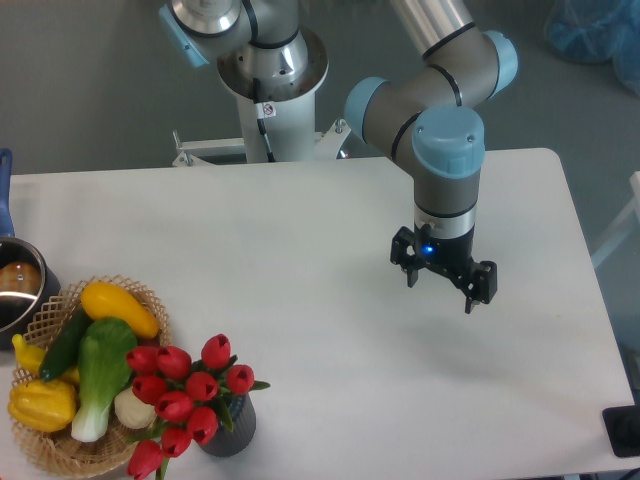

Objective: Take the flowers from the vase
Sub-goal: 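Move the open gripper toward the red tulips in the black vase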

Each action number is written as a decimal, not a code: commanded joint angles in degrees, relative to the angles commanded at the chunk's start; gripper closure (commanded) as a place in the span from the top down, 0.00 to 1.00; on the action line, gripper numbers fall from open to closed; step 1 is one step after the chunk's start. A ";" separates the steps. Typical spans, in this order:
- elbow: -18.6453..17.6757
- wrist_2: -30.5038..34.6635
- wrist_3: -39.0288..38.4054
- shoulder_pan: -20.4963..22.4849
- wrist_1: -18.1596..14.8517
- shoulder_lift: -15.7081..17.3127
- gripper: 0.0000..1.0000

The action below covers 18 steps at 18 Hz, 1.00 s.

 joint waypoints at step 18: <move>-3.60 -27.50 -2.55 -5.09 1.67 4.56 1.00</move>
